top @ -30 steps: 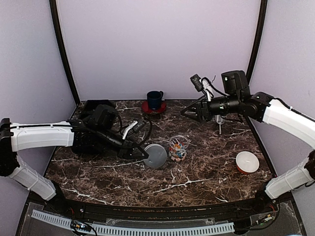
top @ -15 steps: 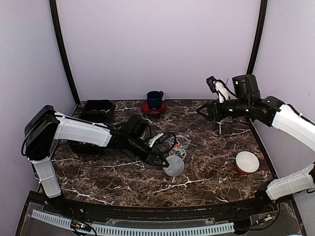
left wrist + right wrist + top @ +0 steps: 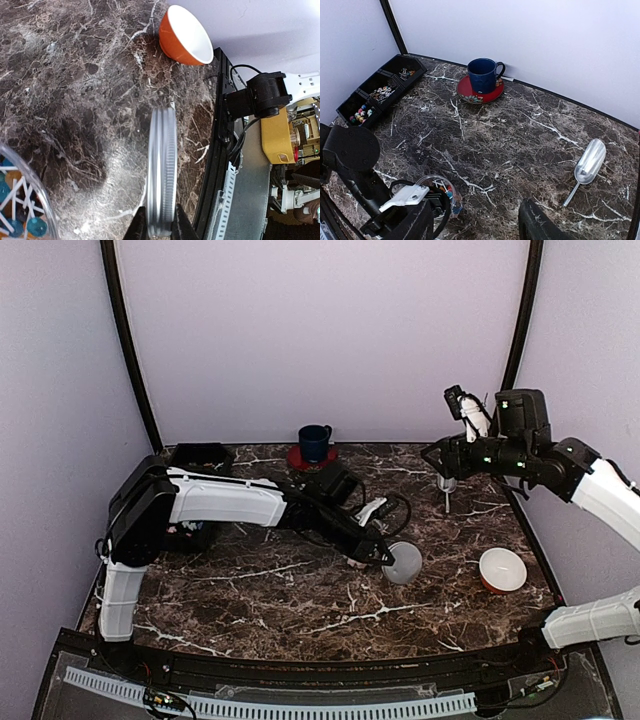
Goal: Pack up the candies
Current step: Place the box lid at the center of the board.
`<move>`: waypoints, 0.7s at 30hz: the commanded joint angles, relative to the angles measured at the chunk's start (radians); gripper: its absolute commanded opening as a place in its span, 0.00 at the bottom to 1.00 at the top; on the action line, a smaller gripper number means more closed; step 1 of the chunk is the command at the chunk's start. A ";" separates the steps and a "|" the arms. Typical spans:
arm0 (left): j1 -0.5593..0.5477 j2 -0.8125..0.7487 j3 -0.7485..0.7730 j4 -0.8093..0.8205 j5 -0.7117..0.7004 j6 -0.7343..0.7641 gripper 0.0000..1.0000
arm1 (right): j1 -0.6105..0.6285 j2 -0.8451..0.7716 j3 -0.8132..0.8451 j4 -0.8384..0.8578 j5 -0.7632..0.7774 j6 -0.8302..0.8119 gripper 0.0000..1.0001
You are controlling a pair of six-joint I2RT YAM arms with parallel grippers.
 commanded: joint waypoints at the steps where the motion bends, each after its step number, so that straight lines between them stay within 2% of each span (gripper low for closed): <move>1: -0.030 0.060 0.088 -0.092 -0.032 0.025 0.08 | -0.007 -0.021 0.000 0.004 0.031 0.016 0.58; 7: -0.061 0.137 0.189 -0.161 -0.084 0.052 0.09 | -0.008 -0.032 -0.003 0.001 0.030 0.018 0.58; 13: -0.082 0.181 0.260 -0.235 -0.167 0.097 0.16 | -0.008 -0.044 -0.004 -0.006 0.036 0.018 0.58; 21: -0.084 0.179 0.269 -0.256 -0.230 0.117 0.49 | -0.008 -0.050 -0.006 -0.004 0.024 0.018 0.58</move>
